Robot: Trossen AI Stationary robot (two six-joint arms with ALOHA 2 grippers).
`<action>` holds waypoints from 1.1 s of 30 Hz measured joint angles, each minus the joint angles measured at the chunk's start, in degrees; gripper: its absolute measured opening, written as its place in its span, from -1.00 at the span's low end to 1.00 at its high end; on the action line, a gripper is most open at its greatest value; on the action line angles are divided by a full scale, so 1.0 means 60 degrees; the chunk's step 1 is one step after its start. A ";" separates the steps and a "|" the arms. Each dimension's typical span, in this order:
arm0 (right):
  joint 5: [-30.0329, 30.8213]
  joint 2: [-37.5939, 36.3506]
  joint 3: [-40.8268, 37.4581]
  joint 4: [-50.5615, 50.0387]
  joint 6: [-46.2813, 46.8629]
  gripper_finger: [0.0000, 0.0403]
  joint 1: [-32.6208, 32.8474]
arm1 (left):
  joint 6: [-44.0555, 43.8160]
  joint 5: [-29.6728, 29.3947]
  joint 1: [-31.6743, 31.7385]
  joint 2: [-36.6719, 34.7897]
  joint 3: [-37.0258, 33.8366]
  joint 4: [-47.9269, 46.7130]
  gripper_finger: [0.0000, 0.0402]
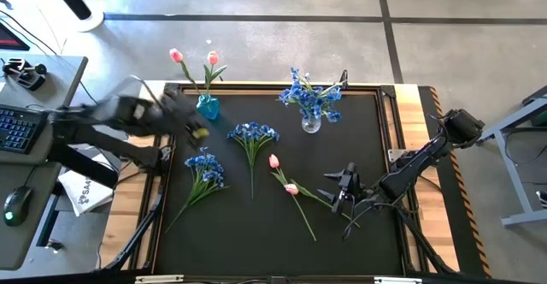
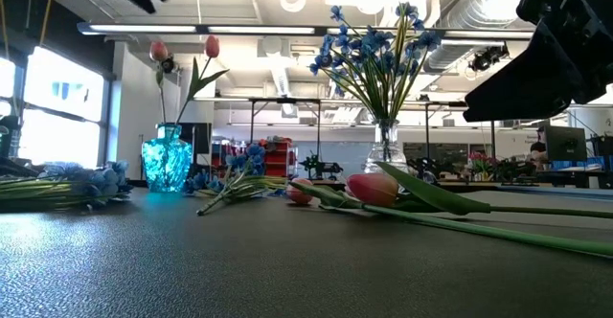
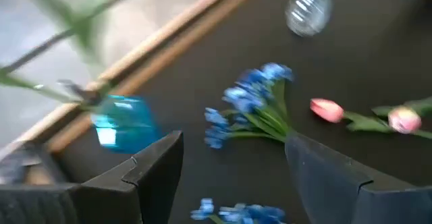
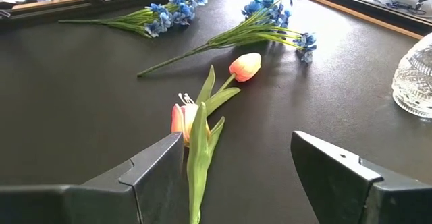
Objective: Sort flowers into vase by color
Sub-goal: Put the top blue flower into the transparent vase
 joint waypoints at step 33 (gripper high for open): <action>0.0056 0.0000 0.0000 0.0026 -0.0004 0.34 0.0001 | -0.3036 0.1691 -0.0121 0.7237 -0.2524 0.6945 0.20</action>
